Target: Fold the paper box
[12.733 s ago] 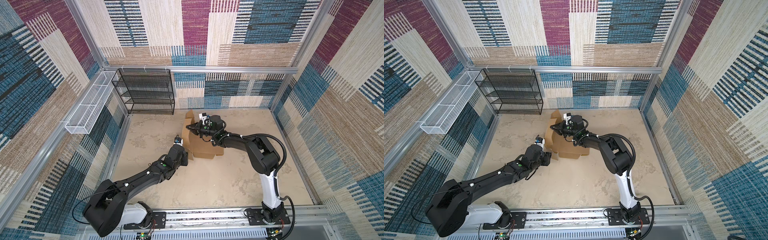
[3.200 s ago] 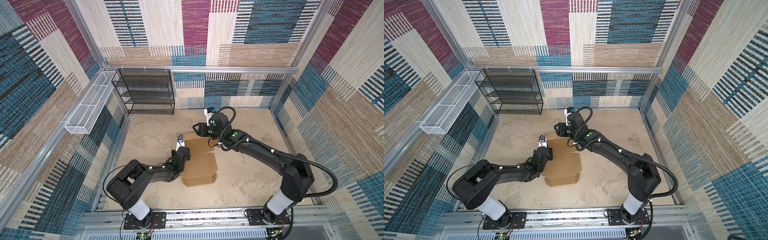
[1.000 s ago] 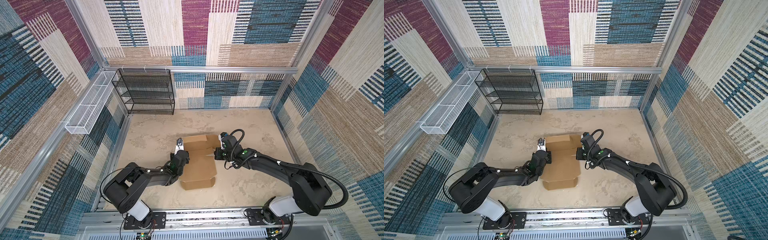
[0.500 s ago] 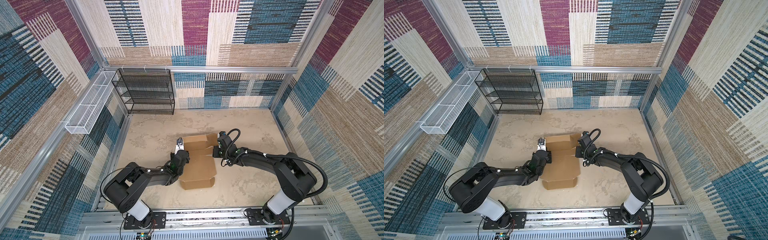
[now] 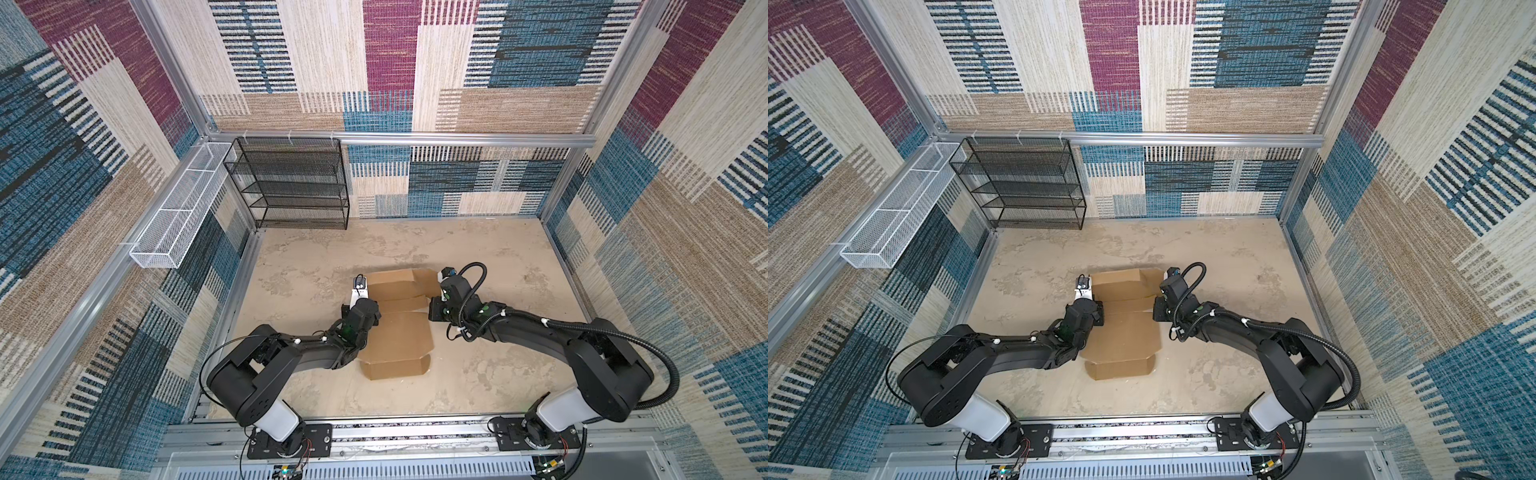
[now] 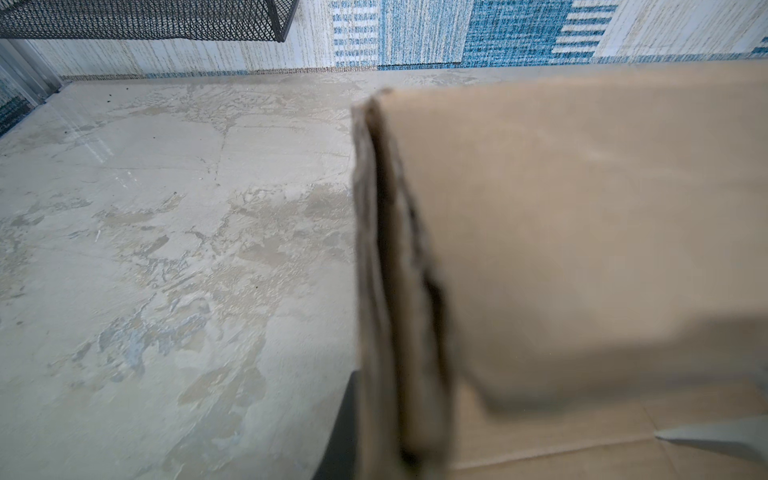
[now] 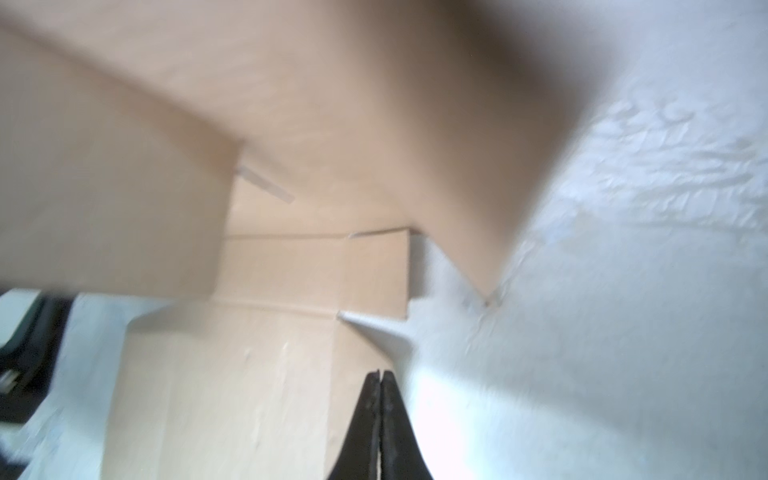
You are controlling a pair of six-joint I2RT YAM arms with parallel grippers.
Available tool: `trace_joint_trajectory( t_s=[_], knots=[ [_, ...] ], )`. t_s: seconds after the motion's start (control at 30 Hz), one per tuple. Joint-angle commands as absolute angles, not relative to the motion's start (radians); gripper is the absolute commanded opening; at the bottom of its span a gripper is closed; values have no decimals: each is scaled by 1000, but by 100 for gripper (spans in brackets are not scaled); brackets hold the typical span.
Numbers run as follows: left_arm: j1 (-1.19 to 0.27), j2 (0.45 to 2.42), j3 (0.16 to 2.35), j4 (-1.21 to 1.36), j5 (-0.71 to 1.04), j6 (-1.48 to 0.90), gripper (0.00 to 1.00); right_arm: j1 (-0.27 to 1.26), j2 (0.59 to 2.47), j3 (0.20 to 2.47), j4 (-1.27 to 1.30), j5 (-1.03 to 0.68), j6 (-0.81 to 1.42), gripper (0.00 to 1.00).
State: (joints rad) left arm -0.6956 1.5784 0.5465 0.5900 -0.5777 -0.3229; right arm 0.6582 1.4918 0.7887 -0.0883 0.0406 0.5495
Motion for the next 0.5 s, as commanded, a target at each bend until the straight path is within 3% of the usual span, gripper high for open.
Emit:
trace_joint_trajectory(
  t_s=[0.0, 0.2, 0.47],
  knots=[
    [-695, 1586, 553, 537, -578, -348, 0, 698, 1441, 783, -121, 28, 565, 7],
    [-695, 1589, 549, 541, -574, -360, 0, 735, 1405, 769, -121, 16, 588, 7],
    [-695, 1586, 540, 542, -574, -356, 0, 733, 1582, 835, -87, -17, 532, 7]
  ],
)
